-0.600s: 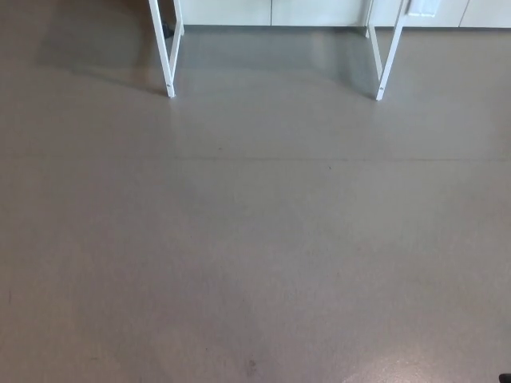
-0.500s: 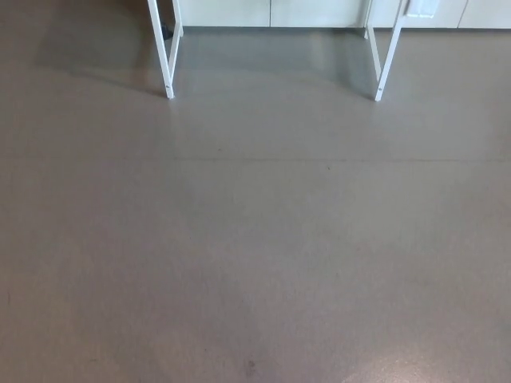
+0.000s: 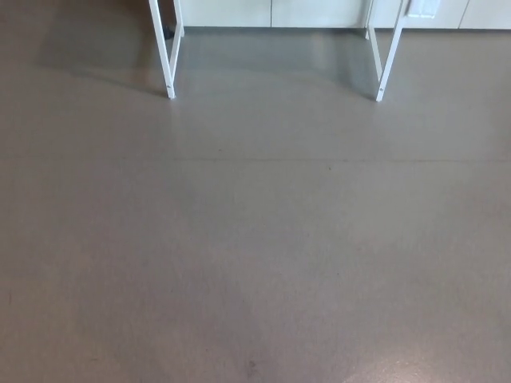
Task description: The robot walk towards a table in front and uses its left hand to pickup a tennis ball on the left side and put it in a container on the right hand side
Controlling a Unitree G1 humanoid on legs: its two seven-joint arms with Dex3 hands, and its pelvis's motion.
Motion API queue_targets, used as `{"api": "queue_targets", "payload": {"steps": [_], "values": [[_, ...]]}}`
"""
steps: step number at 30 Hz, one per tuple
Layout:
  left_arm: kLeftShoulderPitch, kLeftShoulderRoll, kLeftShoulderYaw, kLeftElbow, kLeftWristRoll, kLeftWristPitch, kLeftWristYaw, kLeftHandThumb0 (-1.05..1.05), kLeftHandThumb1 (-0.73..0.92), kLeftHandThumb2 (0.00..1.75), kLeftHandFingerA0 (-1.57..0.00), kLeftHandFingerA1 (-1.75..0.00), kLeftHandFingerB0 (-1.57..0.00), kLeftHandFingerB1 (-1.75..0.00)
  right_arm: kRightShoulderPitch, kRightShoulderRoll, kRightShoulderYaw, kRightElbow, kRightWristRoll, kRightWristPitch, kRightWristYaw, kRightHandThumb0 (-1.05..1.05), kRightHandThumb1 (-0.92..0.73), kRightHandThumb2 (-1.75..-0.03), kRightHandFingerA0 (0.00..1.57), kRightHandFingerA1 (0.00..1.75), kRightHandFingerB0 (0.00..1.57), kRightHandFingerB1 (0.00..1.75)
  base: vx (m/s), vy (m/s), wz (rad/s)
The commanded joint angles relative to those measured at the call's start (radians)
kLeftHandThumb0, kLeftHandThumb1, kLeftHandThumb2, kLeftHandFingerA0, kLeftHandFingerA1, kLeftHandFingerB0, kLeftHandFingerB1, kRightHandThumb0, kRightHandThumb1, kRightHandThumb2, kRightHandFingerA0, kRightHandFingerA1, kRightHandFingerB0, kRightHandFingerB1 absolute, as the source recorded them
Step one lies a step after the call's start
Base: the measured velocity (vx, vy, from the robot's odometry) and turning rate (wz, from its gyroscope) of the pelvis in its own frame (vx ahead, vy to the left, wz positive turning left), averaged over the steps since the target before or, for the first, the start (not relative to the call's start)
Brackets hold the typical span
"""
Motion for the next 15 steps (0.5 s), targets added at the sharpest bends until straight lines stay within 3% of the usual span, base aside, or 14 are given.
{"api": "queue_targets", "payload": {"steps": [1, 9, 15], "values": [[0.005, 0.015, -0.007, 0.034, 0.019, -0.072, 0.038, -0.16, 0.33, 0.85, -0.27, -0.61, -0.12, -0.51, 0.02, -0.013, -0.006, 0.009, 0.017, -0.029, 0.014, -0.01, -0.49, -0.53, 0.63, 0.48, 0.48, 0.42, 0.24, -0.027, -0.09], [-0.005, 0.017, -0.016, 0.051, 0.022, -0.076, 0.047, -0.15, 0.34, 0.85, -0.26, -0.61, -0.11, -0.5, 0.023, -0.018, 0.001, 0.003, 0.006, -0.031, 0.008, -0.03, -0.49, -0.53, 0.64, 0.47, 0.47, 0.41, 0.0, -0.012, 0.05], [-0.003, 0.014, -0.021, 0.052, 0.02, -0.076, 0.053, -0.15, 0.34, 0.86, -0.27, -0.61, -0.12, -0.51, 0.017, -0.023, 0.008, 0.016, -0.002, -0.04, 0.003, -0.03, -0.48, -0.53, 0.63, 0.48, 0.48, 0.42, 0.09, 0.209, -0.07]]}}
